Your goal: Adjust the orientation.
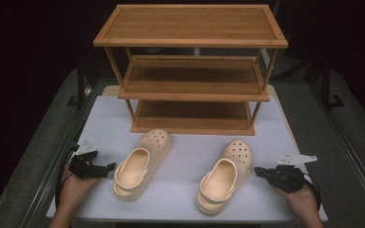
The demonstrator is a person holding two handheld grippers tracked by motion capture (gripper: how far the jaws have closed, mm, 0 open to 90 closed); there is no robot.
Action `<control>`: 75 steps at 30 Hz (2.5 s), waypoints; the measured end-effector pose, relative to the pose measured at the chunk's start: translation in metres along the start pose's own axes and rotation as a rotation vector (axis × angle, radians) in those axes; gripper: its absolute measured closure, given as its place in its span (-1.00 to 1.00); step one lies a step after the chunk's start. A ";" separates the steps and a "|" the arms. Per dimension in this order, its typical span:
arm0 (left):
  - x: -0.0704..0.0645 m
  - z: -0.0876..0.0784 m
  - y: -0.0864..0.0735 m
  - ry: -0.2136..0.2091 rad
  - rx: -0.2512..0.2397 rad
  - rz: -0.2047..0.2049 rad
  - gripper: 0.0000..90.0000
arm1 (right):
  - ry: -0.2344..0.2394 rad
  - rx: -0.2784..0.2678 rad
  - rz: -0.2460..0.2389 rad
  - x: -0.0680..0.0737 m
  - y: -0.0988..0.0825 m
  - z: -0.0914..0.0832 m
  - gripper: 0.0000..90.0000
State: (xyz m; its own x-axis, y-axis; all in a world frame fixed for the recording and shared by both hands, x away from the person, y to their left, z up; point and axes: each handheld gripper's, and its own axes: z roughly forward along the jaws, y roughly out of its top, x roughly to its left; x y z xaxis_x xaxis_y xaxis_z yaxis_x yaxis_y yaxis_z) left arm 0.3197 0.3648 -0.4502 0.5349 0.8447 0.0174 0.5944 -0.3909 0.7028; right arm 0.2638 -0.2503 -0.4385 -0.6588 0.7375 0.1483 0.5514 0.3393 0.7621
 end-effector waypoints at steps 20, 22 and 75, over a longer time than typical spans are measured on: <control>0.000 0.000 0.000 -0.001 0.001 0.000 -0.85 | 0.033 0.035 -0.023 0.003 0.011 0.016 1.00; 0.000 0.000 0.000 -0.001 0.001 0.000 -0.85 | 0.032 0.037 -0.026 0.003 0.013 0.019 1.00; 0.000 0.000 0.000 0.000 0.000 -0.001 -0.85 | 0.084 0.070 -0.070 0.001 0.086 0.107 1.00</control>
State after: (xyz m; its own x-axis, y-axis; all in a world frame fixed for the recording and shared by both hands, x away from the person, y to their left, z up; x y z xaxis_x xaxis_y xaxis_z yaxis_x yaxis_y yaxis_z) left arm 0.3197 0.3648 -0.4503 0.5348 0.8448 0.0168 0.5946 -0.3904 0.7029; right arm 0.3650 -0.1580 -0.4399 -0.7359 0.6602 0.1504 0.5349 0.4307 0.7269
